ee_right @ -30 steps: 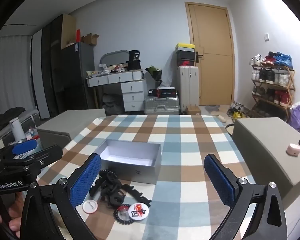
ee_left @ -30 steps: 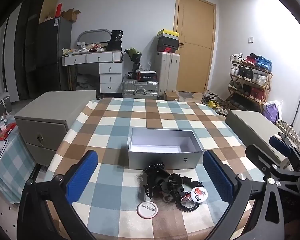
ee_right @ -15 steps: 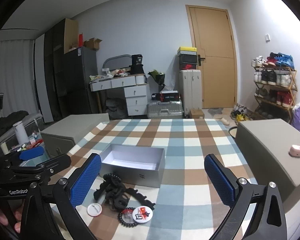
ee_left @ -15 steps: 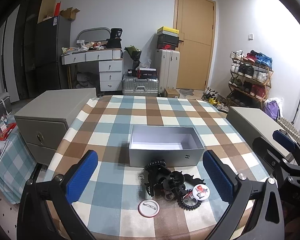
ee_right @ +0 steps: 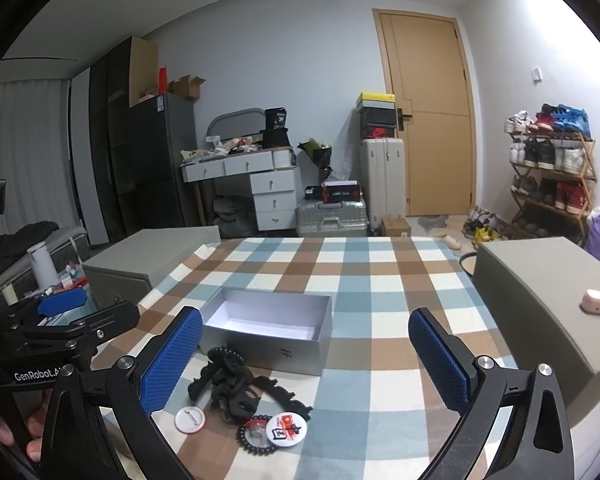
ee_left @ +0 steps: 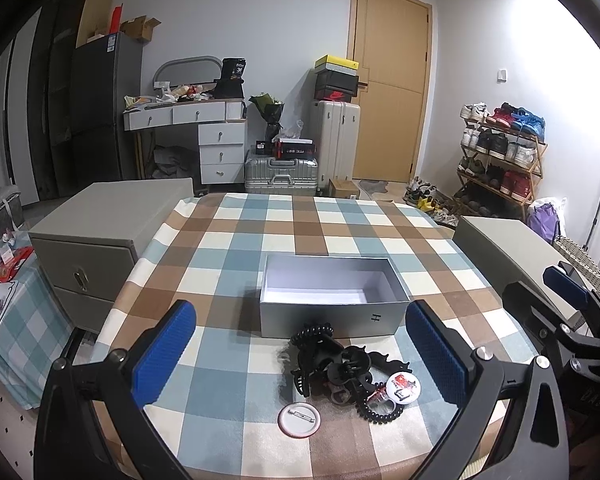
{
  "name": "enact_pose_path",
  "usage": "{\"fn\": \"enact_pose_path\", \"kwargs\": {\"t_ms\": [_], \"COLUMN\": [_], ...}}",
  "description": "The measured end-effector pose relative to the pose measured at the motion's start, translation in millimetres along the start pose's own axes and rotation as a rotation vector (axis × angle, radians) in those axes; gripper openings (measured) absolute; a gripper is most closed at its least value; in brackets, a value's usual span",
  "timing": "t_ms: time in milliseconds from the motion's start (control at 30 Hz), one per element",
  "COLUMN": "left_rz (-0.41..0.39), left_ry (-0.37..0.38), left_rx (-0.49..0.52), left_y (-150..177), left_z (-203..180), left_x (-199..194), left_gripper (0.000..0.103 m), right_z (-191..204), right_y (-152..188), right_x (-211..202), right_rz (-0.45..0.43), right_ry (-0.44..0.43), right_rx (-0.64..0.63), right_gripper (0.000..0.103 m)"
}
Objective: Organize jewelry
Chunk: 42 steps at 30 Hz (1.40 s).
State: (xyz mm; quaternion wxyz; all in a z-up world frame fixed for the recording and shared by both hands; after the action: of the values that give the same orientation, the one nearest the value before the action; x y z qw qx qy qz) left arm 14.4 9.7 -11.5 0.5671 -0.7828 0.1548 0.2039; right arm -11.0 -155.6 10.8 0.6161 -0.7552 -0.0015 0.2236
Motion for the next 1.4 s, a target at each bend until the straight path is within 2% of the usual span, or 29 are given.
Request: {"fn": "enact_pose_path", "kwargs": {"t_ms": [1100, 1333, 1400], "left_rz": [-0.007, 0.012, 0.038], "left_ry": [-0.001, 0.016, 0.052], "left_rx": [0.012, 0.014, 0.014], "left_y": [4, 8, 11], "left_z": [2, 3, 4], "left_x": [-2, 1, 4], "left_gripper": [0.102, 0.102, 0.102], "right_z": [0, -1, -1], "right_y": [3, 5, 7], "right_x": [-3, -1, 1], "right_rz": [-0.006, -0.001, 0.002], "right_ry": [0.002, 0.005, 0.005], "right_rx": [0.014, 0.018, 0.02], "right_gripper": [0.103, 0.103, 0.103]}}
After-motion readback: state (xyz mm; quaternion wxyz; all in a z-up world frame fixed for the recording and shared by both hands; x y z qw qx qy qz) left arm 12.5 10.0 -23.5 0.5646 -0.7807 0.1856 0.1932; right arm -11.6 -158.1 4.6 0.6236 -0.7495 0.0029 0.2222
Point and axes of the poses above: each gripper's, at about its wrist camera, not at the fingertips, and x roughly the way its jaws point, z to its left, y to its underside, the point moved 1 cm from there along x, roughly the way its jaws point, and after that the axes turned 13 degrees about -x, right-handed, at the moved point
